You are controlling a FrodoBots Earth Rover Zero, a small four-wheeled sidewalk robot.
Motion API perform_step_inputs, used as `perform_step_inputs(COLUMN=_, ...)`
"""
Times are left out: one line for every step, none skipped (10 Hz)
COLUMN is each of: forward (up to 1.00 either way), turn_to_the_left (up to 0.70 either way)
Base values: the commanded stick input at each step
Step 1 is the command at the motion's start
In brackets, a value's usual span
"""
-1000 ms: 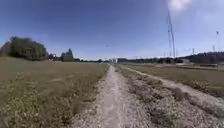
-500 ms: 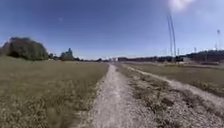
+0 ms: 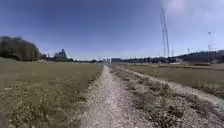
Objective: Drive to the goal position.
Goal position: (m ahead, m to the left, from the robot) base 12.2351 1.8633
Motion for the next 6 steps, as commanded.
perform_step_inputs(forward=0.7, turn_to_the_left=0.0)
perform_step_inputs(forward=0.7, turn_to_the_left=0.0)
perform_step_inputs(forward=0.7, turn_to_the_left=0.0)
perform_step_inputs(forward=0.7, turn_to_the_left=0.0)
perform_step_inputs(forward=0.7, turn_to_the_left=-0.01)
perform_step_inputs(forward=0.7, turn_to_the_left=-0.02)
